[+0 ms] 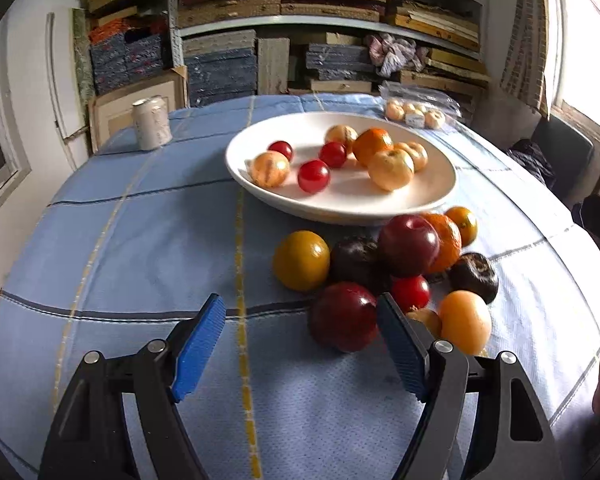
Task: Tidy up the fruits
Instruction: 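Move both tools back to the fruit cluster on the cloth, then close the left tool on a dark red fruit while the right tool approaches a dark brown fruit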
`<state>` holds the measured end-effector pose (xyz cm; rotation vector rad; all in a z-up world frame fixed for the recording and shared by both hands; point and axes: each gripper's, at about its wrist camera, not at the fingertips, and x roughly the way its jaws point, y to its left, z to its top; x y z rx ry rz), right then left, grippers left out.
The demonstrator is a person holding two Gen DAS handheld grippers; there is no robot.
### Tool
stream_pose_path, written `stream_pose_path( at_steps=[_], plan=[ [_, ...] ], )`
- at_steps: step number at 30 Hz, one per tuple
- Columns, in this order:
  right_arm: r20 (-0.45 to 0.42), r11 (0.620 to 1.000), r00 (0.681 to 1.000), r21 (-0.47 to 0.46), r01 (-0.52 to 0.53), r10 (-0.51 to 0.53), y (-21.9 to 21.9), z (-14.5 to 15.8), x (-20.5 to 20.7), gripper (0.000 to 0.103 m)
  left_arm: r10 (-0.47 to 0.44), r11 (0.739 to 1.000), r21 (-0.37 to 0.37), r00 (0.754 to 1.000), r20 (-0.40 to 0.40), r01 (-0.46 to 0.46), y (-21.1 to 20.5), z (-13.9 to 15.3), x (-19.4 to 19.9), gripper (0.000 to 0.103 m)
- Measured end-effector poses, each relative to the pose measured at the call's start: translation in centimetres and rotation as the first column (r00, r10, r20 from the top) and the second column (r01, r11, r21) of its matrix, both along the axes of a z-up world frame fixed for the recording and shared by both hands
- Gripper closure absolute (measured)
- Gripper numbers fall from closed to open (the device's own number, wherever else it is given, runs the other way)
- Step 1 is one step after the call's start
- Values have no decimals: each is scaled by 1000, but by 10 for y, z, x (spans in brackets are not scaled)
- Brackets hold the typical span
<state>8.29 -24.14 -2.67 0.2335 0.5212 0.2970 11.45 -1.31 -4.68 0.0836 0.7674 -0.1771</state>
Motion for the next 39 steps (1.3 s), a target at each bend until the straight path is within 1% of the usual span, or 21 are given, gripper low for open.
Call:
stream_pose_path(
  at_steps=[2, 4, 6, 8, 11, 12, 14, 15, 18, 20, 25, 28, 30, 32, 33, 35, 36, 39],
  plan=[
    [-3, 1000, 1000, -1, -3, 3, 0, -1, 1, 8, -2, 1000, -4, 1000, -18, 2, 0, -3, 3, 22],
    [-11, 1000, 1000, -6, -4, 4, 1, -2, 2, 8, 13, 1000, -14, 999, -30, -13, 4, -4, 6, 14],
    [-20, 1000, 1000, -8, -5, 5, 2, -3, 3, 7, 33, 999, -30, 998, -49, -34, 9, -6, 9, 9],
    [-22, 1000, 1000, -10, -6, 5, 2, -4, 4, 7, 65, 998, -19, 997, -48, -66, 15, -7, 10, 9],
    [-24, 1000, 1000, -8, -5, 5, 2, -5, 4, 7, 114, 993, 29, 993, -24, -114, 20, -4, 8, 9],
    [-25, 1000, 1000, -8, -6, 6, 2, -4, 4, 7, 125, 992, 41, 992, -28, -123, 22, -5, 9, 9],
    [-25, 1000, 1000, -7, -6, 6, 2, -4, 4, 7, 113, 993, 27, 992, -51, -111, 24, -8, 11, 11],
    [-25, 1000, 1000, -7, -7, 7, 2, -4, 4, 7, 106, 994, 17, 993, -57, -105, 25, -8, 12, 13],
    [-26, 1000, 1000, -6, -9, 9, 2, -5, 5, 7, 78, 997, -13, 995, -62, -79, 26, -8, 11, 25],
    [-26, 1000, 1000, -6, -12, 11, 2, -5, 5, 7, 68, 997, -20, 995, -67, -70, 25, -8, 12, 29],
    [-30, 1000, 999, -12, -19, 18, 5, -8, 5, 7, 33, 998, -54, 997, -74, -37, 23, -9, 14, 43],
    [-32, 1000, 999, -10, -19, 19, 6, -7, 5, 7, 22, 998, -56, 997, -69, -26, 20, -8, 14, 48],
    [-35, 1000, 999, -12, -21, 20, 7, -8, 5, 7, 13, 998, -61, 998, -68, -17, 19, -8, 15, 48],
    [-36, 1000, 999, -15, -23, 22, 7, -8, 5, 7, 2, 998, -69, 998, -70, -7, 18, -8, 15, 51],
    [-37, 1000, 999, -16, -23, 23, 8, -8, 5, 7, -4, 997, -74, 997, -72, -1, 18, -9, 15, 55],
    [-38, 1000, 999, -15, -24, 23, 8, -8, 5, 7, -11, 997, -81, 997, -77, 4, 18, -9, 16, 59],
    [-39, 1000, 999, -15, -24, 23, 8, -9, 5, 7, -12, 996, -85, 997, -77, 5, 19, -9, 16, 62],
    [-40, 1000, 999, -15, -25, 24, 8, -9, 5, 7, -12, 996, -91, 997, -78, 5, 19, -9, 17, 62]
  ],
)
